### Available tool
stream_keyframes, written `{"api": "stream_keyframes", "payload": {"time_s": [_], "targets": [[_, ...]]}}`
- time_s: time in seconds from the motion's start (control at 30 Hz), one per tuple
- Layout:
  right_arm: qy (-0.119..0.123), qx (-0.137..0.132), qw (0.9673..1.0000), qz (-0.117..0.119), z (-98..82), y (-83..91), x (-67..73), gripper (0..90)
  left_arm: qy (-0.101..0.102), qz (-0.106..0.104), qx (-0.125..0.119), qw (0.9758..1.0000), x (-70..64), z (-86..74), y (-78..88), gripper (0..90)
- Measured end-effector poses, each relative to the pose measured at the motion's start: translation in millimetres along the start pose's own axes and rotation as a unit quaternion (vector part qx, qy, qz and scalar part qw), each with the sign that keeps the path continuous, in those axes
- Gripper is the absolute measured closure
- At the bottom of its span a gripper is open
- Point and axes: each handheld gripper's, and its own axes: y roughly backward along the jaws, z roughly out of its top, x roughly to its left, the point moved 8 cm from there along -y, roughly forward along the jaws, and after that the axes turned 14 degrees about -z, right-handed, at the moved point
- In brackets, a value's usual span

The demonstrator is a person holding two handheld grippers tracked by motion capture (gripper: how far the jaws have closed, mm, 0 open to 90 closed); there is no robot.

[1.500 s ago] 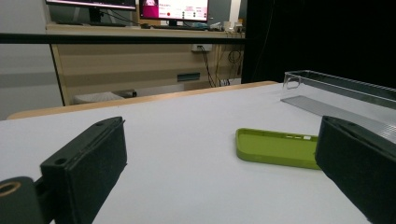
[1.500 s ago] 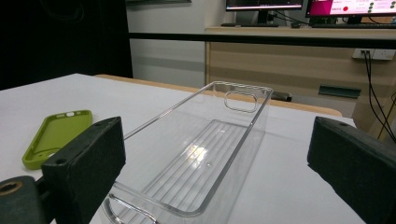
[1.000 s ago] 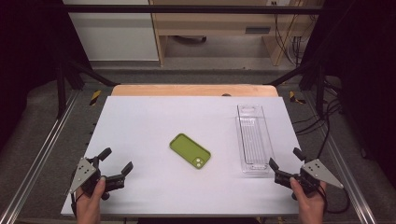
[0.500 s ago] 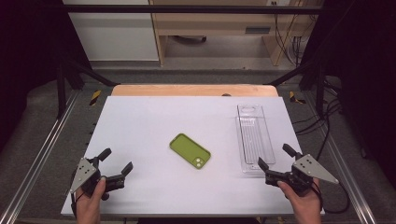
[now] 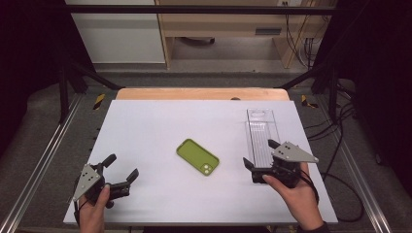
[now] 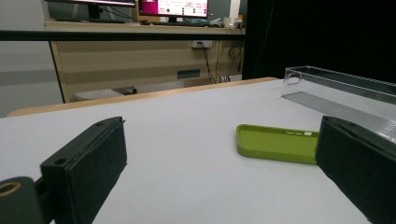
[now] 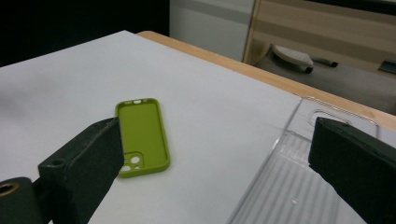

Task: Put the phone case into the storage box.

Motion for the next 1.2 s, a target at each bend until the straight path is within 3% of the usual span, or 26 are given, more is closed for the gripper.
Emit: {"api": "stream_keyframes", "payload": {"time_s": [0.37,0.6,1.2], "targets": [[0.031,0.038,0.9982,0.034,6.8,-19.0,24.3,3.9,-0.002,-0.002,0.003,1.0000,-0.6,-0.5,-0.9,1.7],[0.053,0.069,0.9946,0.057,2.9,-27.2,40.7,4.4,-0.003,-0.004,0.005,1.0000,-0.9,-0.8,-1.1,1.6],[0.075,0.104,0.9881,0.085,-6.6,-46.2,69.7,4.9,-0.002,-0.006,0.005,1.0000,-0.9,-1.1,-1.5,1.6]]}}
